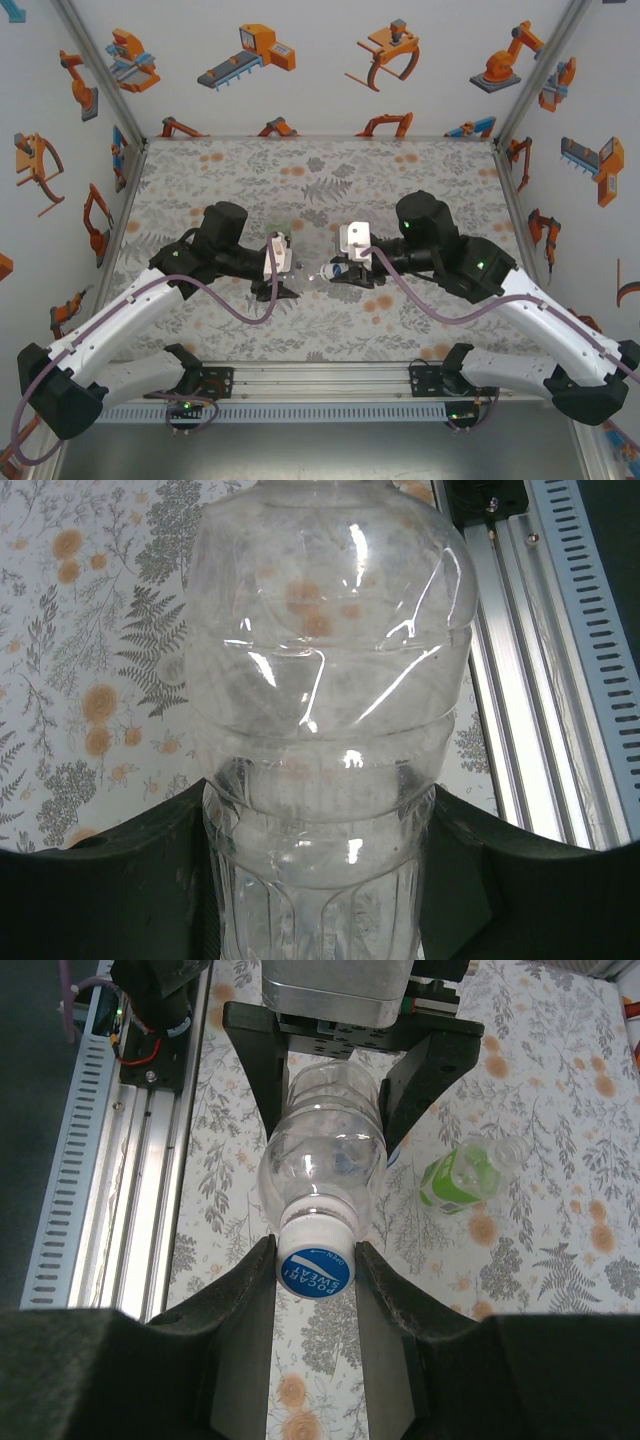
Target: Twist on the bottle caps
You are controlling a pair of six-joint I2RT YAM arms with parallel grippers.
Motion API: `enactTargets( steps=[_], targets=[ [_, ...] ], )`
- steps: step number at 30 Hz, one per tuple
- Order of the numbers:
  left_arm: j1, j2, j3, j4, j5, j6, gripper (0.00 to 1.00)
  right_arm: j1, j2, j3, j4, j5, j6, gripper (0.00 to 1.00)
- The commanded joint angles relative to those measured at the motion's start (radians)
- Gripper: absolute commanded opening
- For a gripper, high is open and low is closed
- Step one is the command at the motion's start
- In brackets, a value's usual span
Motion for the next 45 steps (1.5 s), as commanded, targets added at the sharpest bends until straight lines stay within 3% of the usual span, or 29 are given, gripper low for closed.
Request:
enactTargets(
  steps=[1, 6, 10, 14, 18, 22, 29, 33, 39, 45],
  targets=[
    [-0.007, -0.007, 0.033, 0.020, 0.054, 0.021, 0.00, 0.014, 0.017, -0.016, 0.008, -0.015, -0.024, 0.00],
    [-0.005, -0.004, 0.035, 0.020, 0.048, 0.021, 0.00, 0.014, 0.029, -0.021, 0.011, 0.004, 0.021, 0.00],
    [-0.005, 0.005, 0.042, 0.021, -0.008, 0.005, 0.00, 0.014, 0.027, -0.041, 0.059, 0.069, 0.201, 0.00],
    [-0.005, 0.002, 0.044, 0.021, -0.016, 0.002, 0.00, 0.014, 0.012, -0.111, 0.167, 0.161, 0.503, 0.00],
    [-0.005, 0.006, 0.048, 0.022, -0.019, -0.003, 0.00, 0.013, -0.002, -0.179, 0.282, 0.287, 0.936, 0.00],
    [-0.005, 0.004, 0.050, 0.026, -0.037, -0.013, 0.00, 0.014, -0.001, -0.207, 0.261, 0.431, 1.353, 0.00],
    [-0.006, 0.000, 0.045, 0.042, -0.038, -0.025, 0.00, 0.014, -0.020, -0.319, 0.373, 0.491, 1.887, 0.00],
    [-0.005, 0.000, 0.047, 0.044, -0.039, -0.033, 0.00, 0.014, -0.002, -0.292, 0.346, 0.481, 1.899, 0.00],
    [-0.006, 0.004, 0.050, 0.047, -0.073, -0.046, 0.00, 0.014, -0.009, -0.279, 0.325, 0.477, 1.855, 0.08],
    [-0.007, 0.000, 0.044, 0.047, -0.072, -0.038, 0.00, 0.014, -0.013, -0.240, 0.319, 0.484, 1.705, 0.41]
  ],
)
